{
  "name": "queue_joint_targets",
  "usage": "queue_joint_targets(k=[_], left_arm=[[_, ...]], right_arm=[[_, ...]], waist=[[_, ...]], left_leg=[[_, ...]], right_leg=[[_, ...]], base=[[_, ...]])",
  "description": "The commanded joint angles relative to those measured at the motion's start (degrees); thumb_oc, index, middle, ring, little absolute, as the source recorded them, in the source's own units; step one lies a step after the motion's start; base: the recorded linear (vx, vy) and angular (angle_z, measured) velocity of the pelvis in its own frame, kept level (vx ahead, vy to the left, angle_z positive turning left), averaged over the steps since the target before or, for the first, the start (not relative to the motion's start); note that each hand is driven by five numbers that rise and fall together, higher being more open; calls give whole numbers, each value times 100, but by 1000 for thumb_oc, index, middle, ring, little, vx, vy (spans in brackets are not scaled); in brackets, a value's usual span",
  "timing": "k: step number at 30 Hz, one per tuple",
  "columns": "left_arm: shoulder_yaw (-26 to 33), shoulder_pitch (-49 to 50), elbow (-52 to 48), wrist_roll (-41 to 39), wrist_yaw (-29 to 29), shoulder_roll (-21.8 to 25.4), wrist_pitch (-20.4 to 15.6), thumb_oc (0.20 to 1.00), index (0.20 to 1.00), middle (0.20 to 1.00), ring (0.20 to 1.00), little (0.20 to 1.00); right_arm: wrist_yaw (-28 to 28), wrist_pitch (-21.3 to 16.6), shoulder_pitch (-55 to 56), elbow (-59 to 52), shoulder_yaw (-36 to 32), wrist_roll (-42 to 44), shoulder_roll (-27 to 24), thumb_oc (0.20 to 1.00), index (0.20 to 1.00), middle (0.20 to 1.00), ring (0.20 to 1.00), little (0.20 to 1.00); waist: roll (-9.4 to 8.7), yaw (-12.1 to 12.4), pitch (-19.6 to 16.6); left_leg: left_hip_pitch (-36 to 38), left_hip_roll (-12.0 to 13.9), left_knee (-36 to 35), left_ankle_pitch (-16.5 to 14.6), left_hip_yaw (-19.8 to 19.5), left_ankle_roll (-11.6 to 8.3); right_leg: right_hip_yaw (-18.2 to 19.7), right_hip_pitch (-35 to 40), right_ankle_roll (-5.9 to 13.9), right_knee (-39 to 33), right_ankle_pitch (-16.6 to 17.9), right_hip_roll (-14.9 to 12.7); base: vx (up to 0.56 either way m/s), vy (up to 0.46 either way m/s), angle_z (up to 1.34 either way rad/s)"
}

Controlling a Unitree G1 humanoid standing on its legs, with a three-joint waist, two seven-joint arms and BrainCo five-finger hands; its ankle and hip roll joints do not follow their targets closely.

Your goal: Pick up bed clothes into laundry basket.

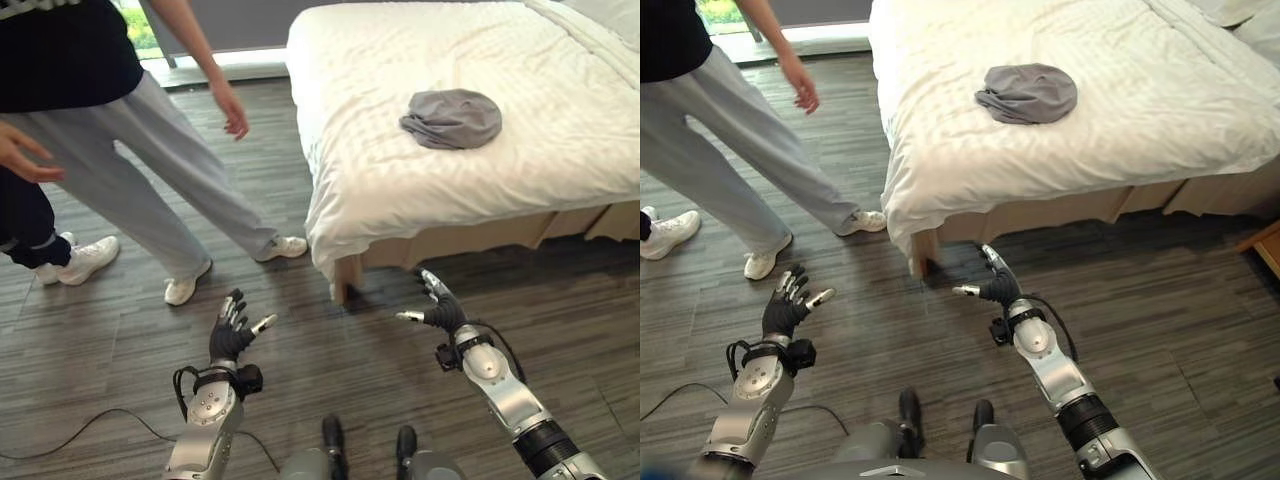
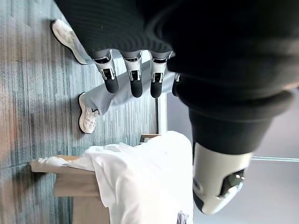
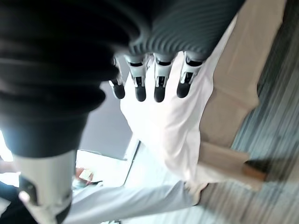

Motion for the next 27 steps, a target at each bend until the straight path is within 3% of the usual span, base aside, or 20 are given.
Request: queue_joint_targets(k=[1,9,11,13,15,16,17,18,20,21,23,24,27], left_arm=[[2,-41,-182,114,-40,85,-245,1000,1000,1000,1000,1000],[386,524,-473,-11,-200,69,-299,1000,1000,1000,1000,1000],[516,535,-495,-16,-197,152,-315,1000,1000,1000,1000,1000],[579,472,-510,-36,-183,228,-362,1000,1000,1000,1000,1000],[681,390,-484,-126,-103,290,-396,1000,1000,1000,1000,1000],[706,363,-458,-137,-75,297,-405,1000,1000,1000,1000,1000],[786,340,-364,-164,16,311,-432,1000,1000,1000,1000,1000],[789,337,-364,-166,18,316,-435,1000,1000,1000,1000,1000],[951,464,-276,-145,48,331,-411,1000,1000,1000,1000,1000],[1020,566,-277,-141,54,343,-398,1000,1000,1000,1000,1000],[1165,672,-237,-133,84,366,-401,1000,1000,1000,1000,1000],[1213,688,-229,-133,98,384,-414,1000,1000,1000,1000,1000],[1244,836,-183,-122,68,423,-360,1000,1000,1000,1000,1000]], right_arm=[[-76,-211,-474,-64,-65,29,16,1000,1000,1000,1000,1000],[-48,-173,-216,-269,-285,-130,-218,1000,1000,1000,1000,1000],[-93,-168,-290,-395,-398,-280,-310,1000,1000,1000,1000,1000],[-173,-208,-421,-507,-446,-378,-421,1000,1000,1000,1000,1000],[-287,-186,-589,-594,-499,-477,-555,1000,1000,1000,1000,1000],[-303,-177,-629,-622,-519,-499,-583,1000,1000,1000,1000,1000],[-350,-161,-702,-610,-548,-534,-622,1000,1000,1000,1000,1000],[-353,-161,-709,-608,-547,-536,-618,1000,1000,1000,1000,1000],[-357,-112,-684,-555,-601,-643,-654,1000,1000,1000,1000,1000],[-364,-80,-682,-526,-619,-703,-657,1000,1000,1000,1000,1000],[-416,-39,-723,-422,-660,-788,-656,1000,1000,1000,1000,1000],[-453,-36,-772,-393,-688,-800,-660,1000,1000,1000,1000,1000],[-430,-1,-785,-359,-665,-907,-608,1000,1000,1000,1000,1000]], waist=[[-24,-91,-198],[-23,-32,-210],[-33,1,-50],[-73,67,186],[-101,184,369],[-149,238,417],[-173,336,426],[-179,335,447],[-143,375,386],[-118,372,324],[5,372,266],[49,420,258],[140,404,113]], left_leg=[[577,259,-288,-505,73,-241],[614,366,-288,-480,152,-327],[336,400,369,-644,88,-373],[-241,593,1610,-695,45,-590],[-800,941,2720,-252,-34,-860],[-986,1023,2981,-58,21,-896],[-1294,1249,2972,-112,199,-898],[-1319,1252,2961,-35,269,-818],[-1359,1345,2281,-238,580,-770],[-1201,1278,1725,-137,745,-733],[-1111,1339,790,356,1105,-771],[-1239,1431,631,466,1205,-761],[-911,1296,104,574,1195,-689]], right_leg=[[-183,-94,285,353,-332,-285],[-144,18,295,101,-282,-222],[-141,-43,216,259,-437,-229],[-230,49,54,273,-584,-259],[-361,291,-139,209,-696,-193],[-438,370,-168,168,-713,-199],[-598,634,-140,47,-853,-152],[-635,594,-150,58,-794,-169],[-774,772,-32,40,-951,-148],[-788,831,30,47,-997,-169],[-881,994,142,49,-1103,-164],[-922,1135,170,40,-1157,-187],[-969,1241,298,118,-1179,-265]], base=[[104,-61,-16],[80,-60,-14],[17,-113,4],[-37,-145,6],[57,-152,8],[296,-168,-18],[193,-99,-17],[298,-37,2],[294,95,21],[333,198,26],[323,251,17],[341,254,7],[297,190,13]])
